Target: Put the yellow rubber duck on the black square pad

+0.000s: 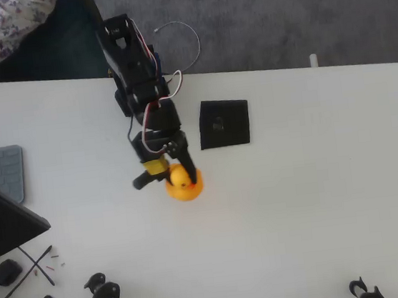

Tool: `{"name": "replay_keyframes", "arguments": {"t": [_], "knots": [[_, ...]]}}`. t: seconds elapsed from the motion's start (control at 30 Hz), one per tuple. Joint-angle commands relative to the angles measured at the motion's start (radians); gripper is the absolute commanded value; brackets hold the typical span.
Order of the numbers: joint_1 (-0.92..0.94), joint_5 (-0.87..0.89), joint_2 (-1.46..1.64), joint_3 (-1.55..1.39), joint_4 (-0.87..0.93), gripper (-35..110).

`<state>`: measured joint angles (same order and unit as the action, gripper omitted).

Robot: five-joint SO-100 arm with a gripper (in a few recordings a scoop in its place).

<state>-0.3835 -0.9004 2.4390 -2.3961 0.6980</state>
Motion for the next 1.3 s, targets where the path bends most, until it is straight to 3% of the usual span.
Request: {"name": "replay_keyframes", "arguments": {"t": [0.0,0.27,0.5,0.67,1.27], "knots": [[-0.103,0.080,0.040,0.044,0.006,12],[-0.334,0.201,0.032,0.104,0.029,12],[-0.571,0.207,-0.028,0.156,0.261,12],[-0.713,0.207,-0.035,0.155,0.330,12],[-0.792,0.250,-0.348,0.202,0.316,12]]}}
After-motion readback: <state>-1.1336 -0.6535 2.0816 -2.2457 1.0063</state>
